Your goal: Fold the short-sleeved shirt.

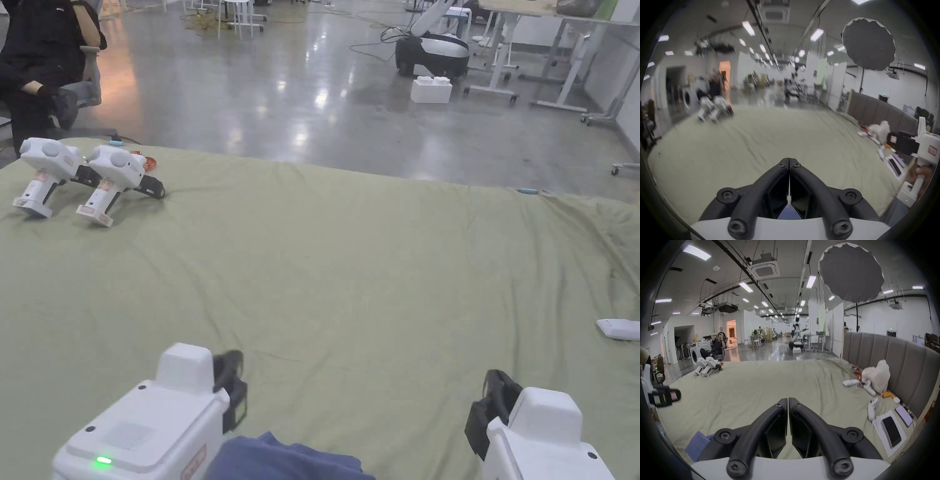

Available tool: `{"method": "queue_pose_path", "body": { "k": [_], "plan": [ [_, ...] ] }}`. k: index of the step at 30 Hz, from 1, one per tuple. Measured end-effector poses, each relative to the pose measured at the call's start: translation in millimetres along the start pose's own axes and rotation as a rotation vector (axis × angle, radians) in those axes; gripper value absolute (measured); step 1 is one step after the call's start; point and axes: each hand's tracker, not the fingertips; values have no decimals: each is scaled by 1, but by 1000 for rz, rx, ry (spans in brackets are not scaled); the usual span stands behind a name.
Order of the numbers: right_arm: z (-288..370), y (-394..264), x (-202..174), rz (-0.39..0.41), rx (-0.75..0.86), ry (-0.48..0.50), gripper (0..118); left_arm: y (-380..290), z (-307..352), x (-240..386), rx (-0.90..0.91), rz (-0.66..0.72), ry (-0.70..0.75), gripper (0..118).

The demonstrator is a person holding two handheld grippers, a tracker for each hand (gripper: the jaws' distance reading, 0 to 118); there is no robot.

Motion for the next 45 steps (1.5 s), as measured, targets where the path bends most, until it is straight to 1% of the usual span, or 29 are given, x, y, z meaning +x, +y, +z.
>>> {"method": "queue_pose_path", "body": {
  "k": [3,4,7,11,15,17,20,21,23,24,28,30,32,35,36,38,39,40,41,42,43,45],
  "plan": [
    [-1,14,-10,21,63,-22,1,16,8,-2,137,-53,109,2],
    [1,18,-11,13,98,-32,1,19,11,-2,178,-70,147,2],
    [2,27,-16,20,164,-54,1,25,14,-1,260,-104,218,2],
    [2,36,-18,18,188,-56,1,27,14,-2,280,-95,256,2],
    [3,38,-18,11,197,-60,1,25,14,-7,274,-62,264,2],
    [6,35,-18,13,169,-38,1,21,13,-13,247,-49,255,2],
    [15,15,-28,21,75,18,1,12,12,-21,190,-25,229,2],
    [19,4,-36,21,34,36,1,8,12,-25,173,-12,223,2],
    [27,-22,-55,19,-49,109,1,-2,12,-31,121,31,219,2],
    [29,-36,-66,30,-91,152,1,-8,11,-34,99,53,224,2],
    [30,-83,-106,72,-230,248,1,-31,11,-48,-21,120,196,2],
    [27,-100,-117,94,-275,253,1,-41,14,-55,-60,137,183,2],
    [22,-115,-122,98,-298,238,1,-49,15,-64,-104,182,161,2],
    [10,-137,-122,177,-362,200,1,-59,15,-80,-178,272,95,4],
    [6,-145,-119,175,-375,193,1,-61,13,-85,-210,300,70,7],
    [3,-152,-113,155,-385,170,1,-65,8,-96,-275,346,-18,24],
    [4,-154,-109,155,-383,166,1,-67,5,-102,-311,366,-72,37],
    [4,-154,-107,157,-381,163,1,-70,0,-108,-349,394,-140,59],
    [3,-153,-105,155,-381,162,1,-72,-4,-113,-388,426,-204,74],
    [4,-151,-105,147,-383,162,1,-75,-10,-118,-421,462,-254,86],
    [7,-148,-106,138,-387,163,1,-78,-17,-123,-462,500,-308,94],
    [7,-148,-106,135,-389,163,1,-83,-28,-128,-513,549,-401,95]
  ]
}}
